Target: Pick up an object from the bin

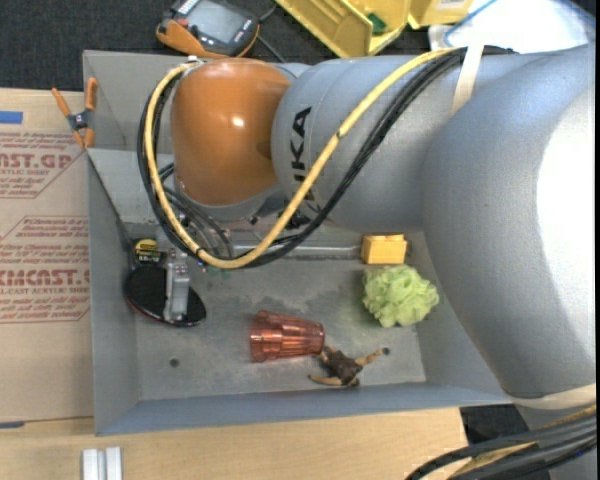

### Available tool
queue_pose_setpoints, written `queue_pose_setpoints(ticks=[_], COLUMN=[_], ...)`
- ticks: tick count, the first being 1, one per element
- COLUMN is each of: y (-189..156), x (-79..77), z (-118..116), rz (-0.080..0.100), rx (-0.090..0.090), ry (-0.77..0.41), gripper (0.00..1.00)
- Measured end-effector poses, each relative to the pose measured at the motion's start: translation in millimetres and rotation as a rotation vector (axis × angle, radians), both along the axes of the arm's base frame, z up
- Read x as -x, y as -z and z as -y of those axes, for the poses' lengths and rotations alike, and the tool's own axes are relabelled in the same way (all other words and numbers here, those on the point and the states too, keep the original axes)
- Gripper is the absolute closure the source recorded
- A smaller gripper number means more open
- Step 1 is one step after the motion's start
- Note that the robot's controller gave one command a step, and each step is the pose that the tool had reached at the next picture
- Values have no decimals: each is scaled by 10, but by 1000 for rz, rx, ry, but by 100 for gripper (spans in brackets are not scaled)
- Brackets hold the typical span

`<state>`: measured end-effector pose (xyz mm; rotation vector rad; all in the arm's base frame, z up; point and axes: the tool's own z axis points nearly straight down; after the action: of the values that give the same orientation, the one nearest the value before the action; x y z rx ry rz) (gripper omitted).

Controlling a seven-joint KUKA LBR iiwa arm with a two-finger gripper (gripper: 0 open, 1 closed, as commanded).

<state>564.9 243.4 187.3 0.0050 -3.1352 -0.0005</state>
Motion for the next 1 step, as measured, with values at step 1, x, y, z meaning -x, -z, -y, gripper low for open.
queue_pose_setpoints(ticks=[1], y=[-52], x=[-21], z=[15], rz=[8], rx=[-1], ry=[2], gripper=[0])
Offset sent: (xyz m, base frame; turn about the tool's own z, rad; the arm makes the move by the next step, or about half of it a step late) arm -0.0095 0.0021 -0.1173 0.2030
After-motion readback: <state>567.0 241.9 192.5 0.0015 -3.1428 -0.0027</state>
